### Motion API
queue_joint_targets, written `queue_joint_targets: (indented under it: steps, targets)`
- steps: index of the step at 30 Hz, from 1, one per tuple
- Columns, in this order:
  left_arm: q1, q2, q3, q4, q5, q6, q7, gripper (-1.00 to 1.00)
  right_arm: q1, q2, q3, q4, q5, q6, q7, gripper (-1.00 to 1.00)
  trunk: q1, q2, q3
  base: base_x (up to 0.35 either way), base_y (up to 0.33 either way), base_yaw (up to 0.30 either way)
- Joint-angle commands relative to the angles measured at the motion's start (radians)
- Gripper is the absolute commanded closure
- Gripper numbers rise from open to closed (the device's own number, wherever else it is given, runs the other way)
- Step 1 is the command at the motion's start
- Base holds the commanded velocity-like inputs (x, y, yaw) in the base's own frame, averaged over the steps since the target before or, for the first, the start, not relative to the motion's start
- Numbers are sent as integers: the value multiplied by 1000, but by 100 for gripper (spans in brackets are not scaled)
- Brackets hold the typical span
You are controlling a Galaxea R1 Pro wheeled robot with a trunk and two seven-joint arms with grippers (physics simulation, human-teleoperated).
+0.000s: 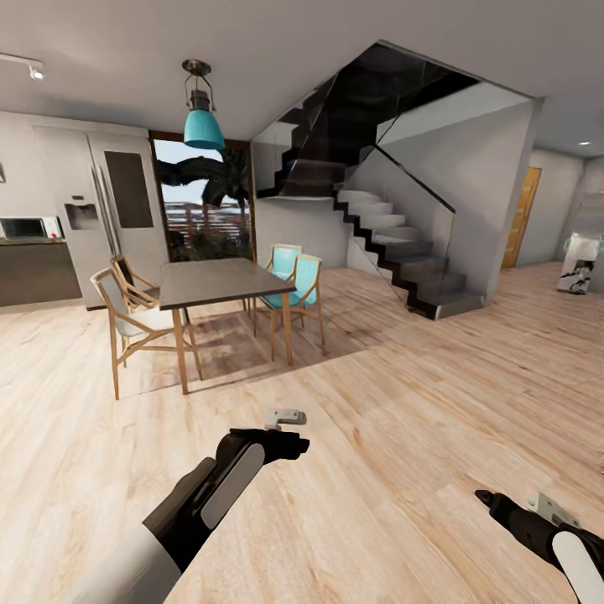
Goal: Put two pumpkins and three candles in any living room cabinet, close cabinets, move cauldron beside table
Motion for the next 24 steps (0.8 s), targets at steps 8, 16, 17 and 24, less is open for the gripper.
queue_joint_targets:
  steps: [8,16,17,24]
  targets:
    - [-1,0,-1,-1,11,1,11,-100,-1,1,0,-1,-11,0,-9,-100,0,-1,8,0,0,-217]
    - [-1,0,-1,-1,11,1,11,-100,-1,0,-2,9,-12,4,-9,-100,0,-1,4,47,29,-36]
    - [-1,0,-1,-1,11,1,11,-100,-1,0,-3,13,-12,5,-9,-100,0,-1,3,158,111,-5]
    - [-1,0,-1,-1,11,1,11,-100,-2,0,-89,55,-11,8,-9,-100,0,-1,-8,258,110,-2]
